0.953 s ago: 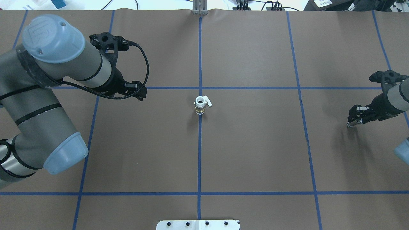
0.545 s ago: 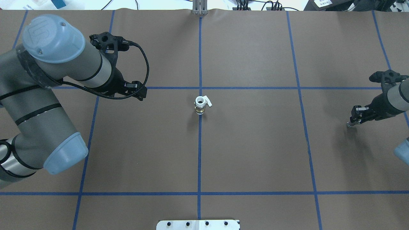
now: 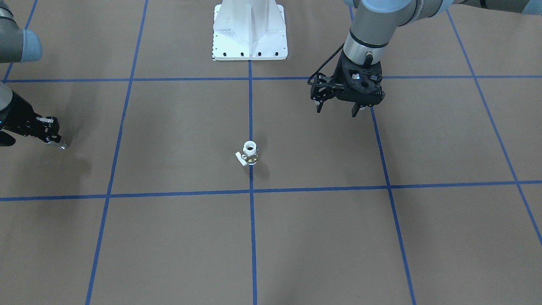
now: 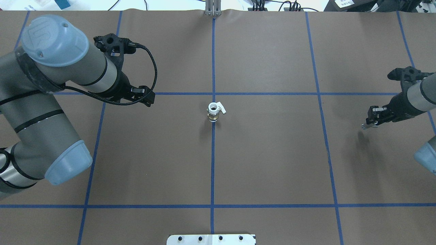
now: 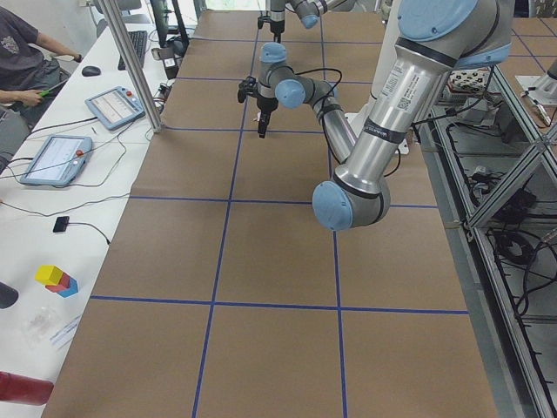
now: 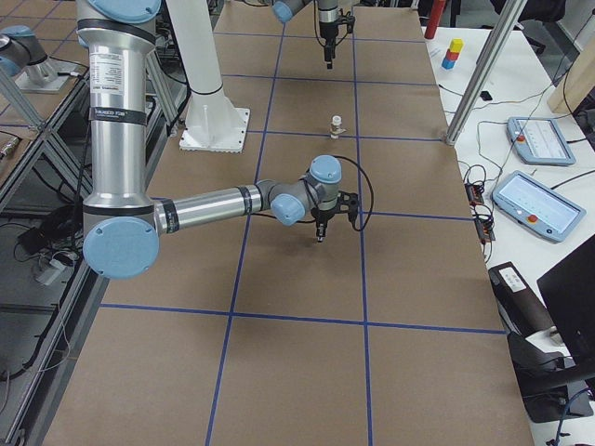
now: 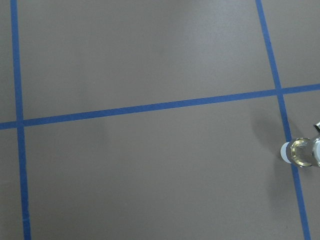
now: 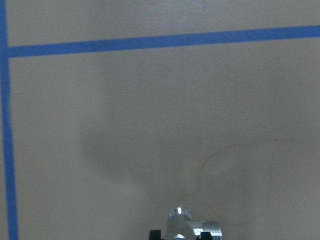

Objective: Assemble PPR valve and pipe with both arms
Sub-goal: 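Carry the chrome fitting with the right gripper above the standing valve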

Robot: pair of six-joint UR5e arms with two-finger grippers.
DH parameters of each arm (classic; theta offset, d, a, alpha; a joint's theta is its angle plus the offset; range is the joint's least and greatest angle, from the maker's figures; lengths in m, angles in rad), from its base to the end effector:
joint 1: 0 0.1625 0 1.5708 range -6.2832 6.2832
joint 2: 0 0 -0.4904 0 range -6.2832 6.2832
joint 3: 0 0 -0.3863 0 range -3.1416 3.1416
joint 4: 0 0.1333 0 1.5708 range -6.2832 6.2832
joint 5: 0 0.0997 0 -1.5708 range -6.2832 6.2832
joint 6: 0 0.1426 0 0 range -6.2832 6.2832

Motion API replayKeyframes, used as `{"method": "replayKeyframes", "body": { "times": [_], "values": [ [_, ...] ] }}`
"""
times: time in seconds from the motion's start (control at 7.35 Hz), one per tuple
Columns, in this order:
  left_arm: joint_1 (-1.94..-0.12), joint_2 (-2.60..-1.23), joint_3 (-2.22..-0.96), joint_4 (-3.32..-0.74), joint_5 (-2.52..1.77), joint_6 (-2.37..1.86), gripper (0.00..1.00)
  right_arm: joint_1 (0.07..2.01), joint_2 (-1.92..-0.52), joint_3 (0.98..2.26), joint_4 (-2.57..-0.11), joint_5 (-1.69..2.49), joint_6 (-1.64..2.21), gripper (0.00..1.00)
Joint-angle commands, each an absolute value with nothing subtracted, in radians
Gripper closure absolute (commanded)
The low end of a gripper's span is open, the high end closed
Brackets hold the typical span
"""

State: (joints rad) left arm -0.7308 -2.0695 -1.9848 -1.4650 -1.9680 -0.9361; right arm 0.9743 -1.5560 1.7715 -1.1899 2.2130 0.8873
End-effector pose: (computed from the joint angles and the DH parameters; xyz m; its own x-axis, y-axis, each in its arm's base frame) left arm 0.4205 -0.4819 0.3065 0.6564 0.1459 -0.7402 0.0227 0.9769 0.2127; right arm -0.2588 -0.4664 0.6087 0.6594 0.0709 0.7484 -0.0736 0.9968 -0.0295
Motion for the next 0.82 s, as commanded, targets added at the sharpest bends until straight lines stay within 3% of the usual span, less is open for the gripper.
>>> {"method": "replayKeyframes", "body": {
  "times": [0.0,0.27,0.68],
  "values": [
    [-0.755,-1.995,-2.031,-1.466,-1.979,-0.867,0.07,0.947,-1.301,1.784,-1.403,2.209,1.047,1.0],
    [-0.804,-1.938,-2.043,-1.471,-2.009,-0.795,0.07,0.815,-1.096,1.764,-1.508,2.099,1.247,1.0],
    [-0.834,-1.862,-2.049,-1.477,-2.01,-0.703,0.07,0.715,-0.8,1.614,-1.572,2.03,1.461,1.0]
  ]
}}
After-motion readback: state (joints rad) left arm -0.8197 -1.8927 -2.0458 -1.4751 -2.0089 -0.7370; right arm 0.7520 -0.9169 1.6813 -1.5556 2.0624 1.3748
